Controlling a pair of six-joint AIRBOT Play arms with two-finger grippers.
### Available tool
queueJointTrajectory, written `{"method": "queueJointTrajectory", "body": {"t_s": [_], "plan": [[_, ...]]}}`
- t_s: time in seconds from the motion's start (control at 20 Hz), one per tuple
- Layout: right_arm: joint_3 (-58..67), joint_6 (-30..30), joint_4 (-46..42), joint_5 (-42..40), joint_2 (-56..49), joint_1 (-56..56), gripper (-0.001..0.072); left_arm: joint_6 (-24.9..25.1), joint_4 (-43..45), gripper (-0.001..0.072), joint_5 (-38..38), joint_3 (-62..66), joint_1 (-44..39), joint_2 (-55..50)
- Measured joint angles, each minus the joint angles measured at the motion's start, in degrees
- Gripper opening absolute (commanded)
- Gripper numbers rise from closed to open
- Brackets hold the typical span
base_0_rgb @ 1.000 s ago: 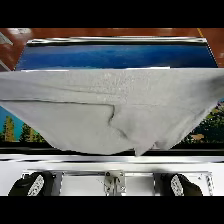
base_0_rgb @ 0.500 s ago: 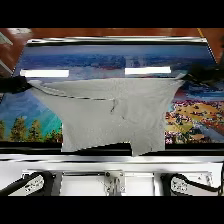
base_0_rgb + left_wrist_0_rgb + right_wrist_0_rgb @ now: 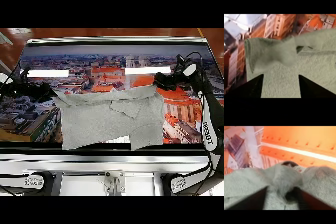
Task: Fold the shirts.
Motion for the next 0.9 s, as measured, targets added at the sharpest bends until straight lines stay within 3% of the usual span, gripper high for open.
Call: {"method": "queueJointTrajectory", "body": {"t_s": [0.25, 0.35, 0.4, 0.6, 0.9], "plan": [[3.3, -4.4, -4.3, 15.1, 4.8, -6.5, 0.0639, -0.9, 8.0, 0.0542, -18.3, 1.6, 4.7, 1.0], [3.2, -5.7, -7.2, 23.5, 6.3, -10.7, 0.0639, -0.2, 10.4, 0.0709, -22.0, -2.4, 6.8, 4.0], [2.4, -6.1, -8.3, 27.5, 6.8, -13.2, 0.0639, 0.1, 11.0, 0.0709, -22.5, -6.2, 7.6, 6.0], [-4.1, -7.3, -5.7, 35.2, 8.0, -20.5, 0.0640, 1.8, 10.1, 0.0709, -18.4, -24.4, 9.1, 12.1], [-12.2, -8.3, -1.1, 32.9, 8.5, -23.2, 0.0639, 5.3, 1.2, 0.0709, -8.2, -43.1, 9.6, 14.5]]}}
